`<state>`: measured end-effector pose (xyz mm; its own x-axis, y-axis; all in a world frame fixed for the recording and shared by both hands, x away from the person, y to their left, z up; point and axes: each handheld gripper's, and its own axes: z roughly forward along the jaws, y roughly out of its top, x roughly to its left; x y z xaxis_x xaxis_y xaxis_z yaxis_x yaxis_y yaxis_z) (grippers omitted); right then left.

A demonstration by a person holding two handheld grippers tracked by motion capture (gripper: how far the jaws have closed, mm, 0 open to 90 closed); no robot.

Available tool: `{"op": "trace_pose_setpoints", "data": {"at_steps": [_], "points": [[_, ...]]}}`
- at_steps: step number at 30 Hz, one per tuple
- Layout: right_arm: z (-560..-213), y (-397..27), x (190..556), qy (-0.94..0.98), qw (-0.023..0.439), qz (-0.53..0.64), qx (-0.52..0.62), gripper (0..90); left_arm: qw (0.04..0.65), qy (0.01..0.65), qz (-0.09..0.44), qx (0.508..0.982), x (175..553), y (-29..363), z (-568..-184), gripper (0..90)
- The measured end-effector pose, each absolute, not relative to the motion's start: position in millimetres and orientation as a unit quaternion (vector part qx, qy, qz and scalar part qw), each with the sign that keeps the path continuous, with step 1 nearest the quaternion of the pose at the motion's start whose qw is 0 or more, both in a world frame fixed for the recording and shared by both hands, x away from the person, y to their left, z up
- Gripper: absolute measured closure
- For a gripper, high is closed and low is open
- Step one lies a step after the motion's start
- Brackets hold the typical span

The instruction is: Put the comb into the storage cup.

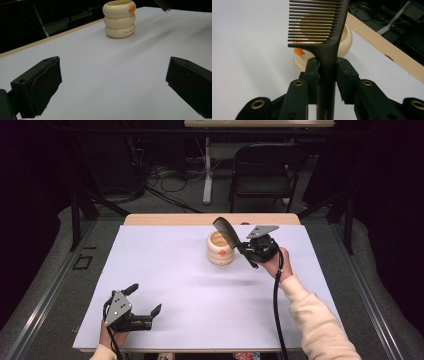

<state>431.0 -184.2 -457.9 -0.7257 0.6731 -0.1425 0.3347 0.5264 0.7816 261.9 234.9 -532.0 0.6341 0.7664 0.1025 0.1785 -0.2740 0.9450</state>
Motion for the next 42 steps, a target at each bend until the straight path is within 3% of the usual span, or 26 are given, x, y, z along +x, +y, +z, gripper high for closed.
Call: {"op": "trace_pose_setpoints", "data": {"at_steps": [42], "points": [[-432,-170,448,0.845,0.219,0.388,0.296,72.0,0.511,0.317,0.289,0.745,262,236,-532,0.3]]}}
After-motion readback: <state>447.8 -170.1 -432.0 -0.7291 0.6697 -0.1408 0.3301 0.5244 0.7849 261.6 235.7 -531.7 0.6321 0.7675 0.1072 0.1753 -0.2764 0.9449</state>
